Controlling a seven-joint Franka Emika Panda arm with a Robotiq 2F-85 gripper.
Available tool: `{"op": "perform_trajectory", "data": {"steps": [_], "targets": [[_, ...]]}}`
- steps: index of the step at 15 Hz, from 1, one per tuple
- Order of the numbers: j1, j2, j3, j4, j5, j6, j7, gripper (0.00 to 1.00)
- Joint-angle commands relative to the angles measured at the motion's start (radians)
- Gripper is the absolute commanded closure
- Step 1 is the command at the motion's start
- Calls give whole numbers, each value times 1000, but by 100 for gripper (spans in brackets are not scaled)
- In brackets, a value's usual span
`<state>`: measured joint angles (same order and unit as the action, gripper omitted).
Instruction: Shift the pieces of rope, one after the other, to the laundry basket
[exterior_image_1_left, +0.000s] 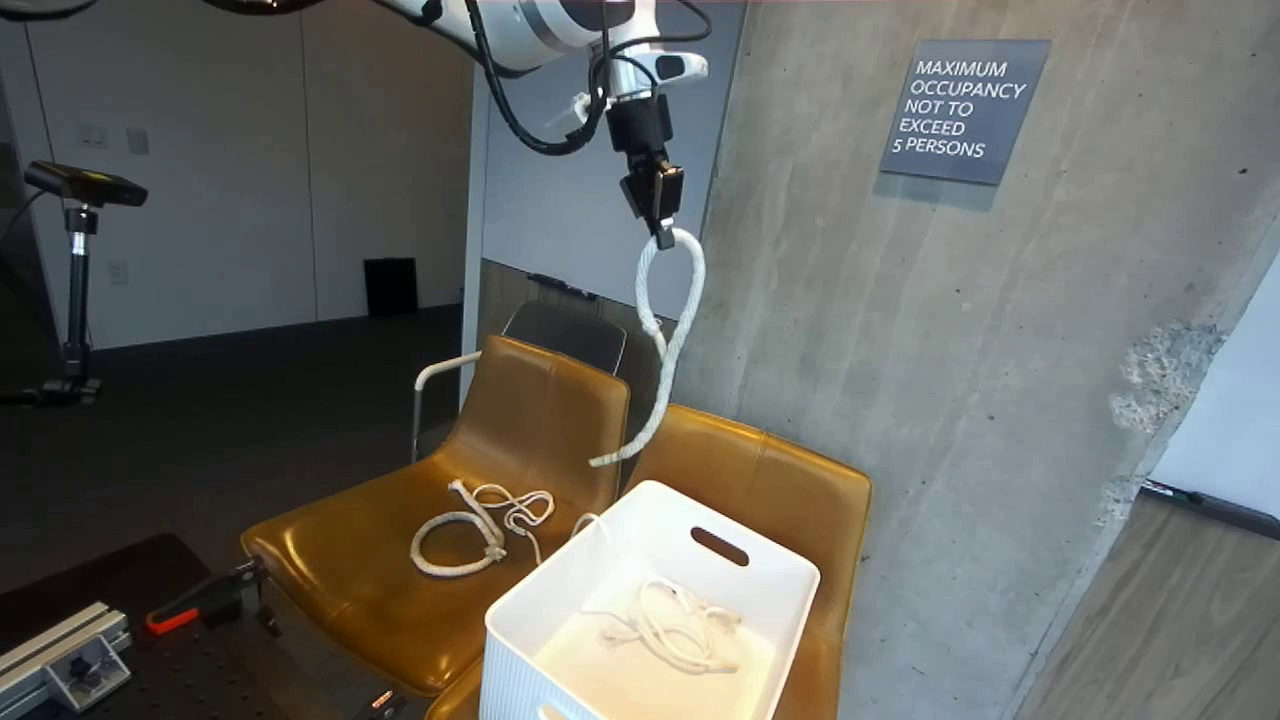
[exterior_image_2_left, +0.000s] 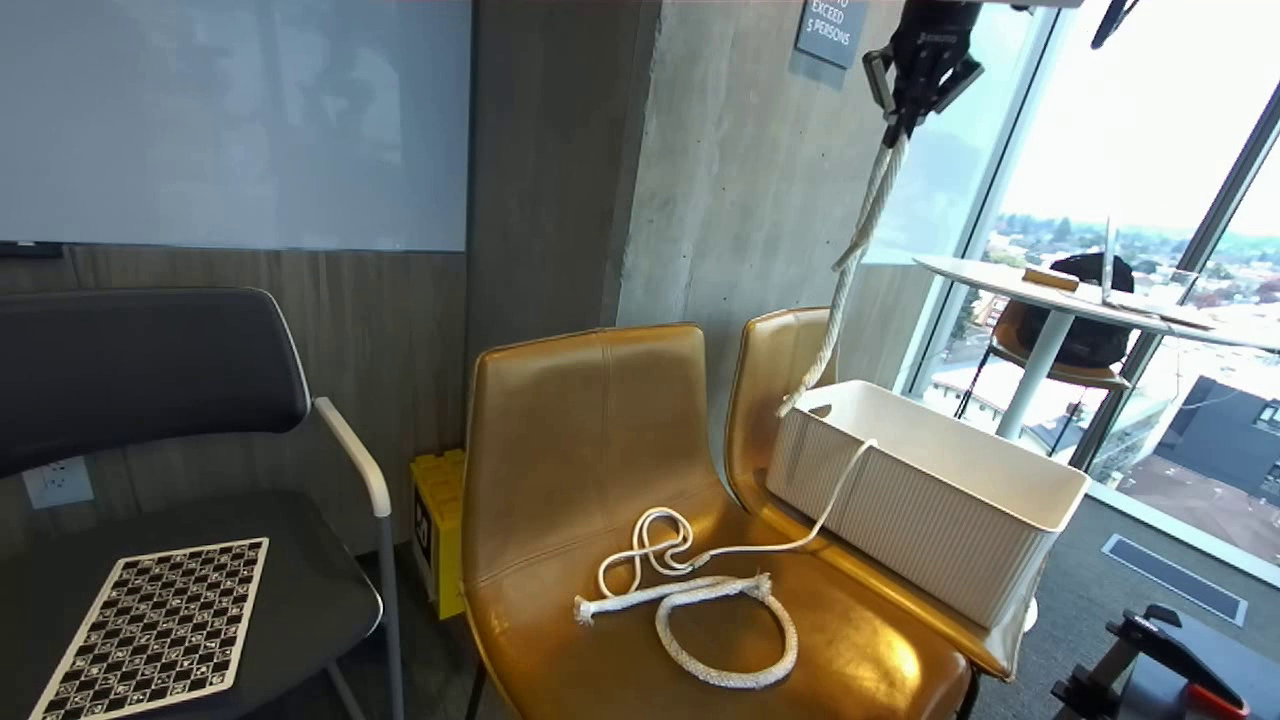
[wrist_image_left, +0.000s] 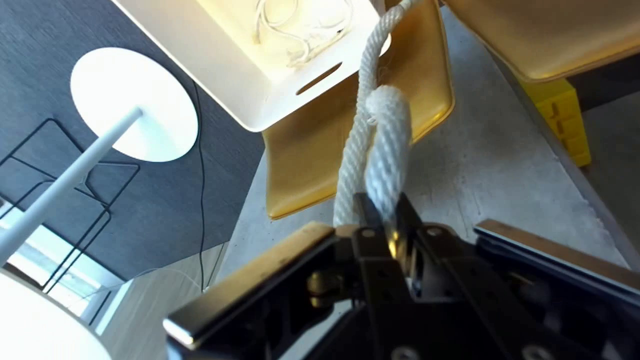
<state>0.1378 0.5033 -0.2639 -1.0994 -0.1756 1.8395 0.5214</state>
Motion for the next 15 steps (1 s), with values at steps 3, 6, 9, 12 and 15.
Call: {"op": "perform_trajectory", "data": {"steps": [3, 6, 9, 12, 15], "targets": [[-121, -47, -49, 57, 49, -82, -26, 97], [-180, -32, -42, -23, 95, -50, -39, 97], [-216, 7, -36, -118, 142, -18, -44, 97], [-244, 57, -38, -163, 175, -11, -47, 97], [-273, 86, 2, -179, 168, -5, -37, 61]]}}
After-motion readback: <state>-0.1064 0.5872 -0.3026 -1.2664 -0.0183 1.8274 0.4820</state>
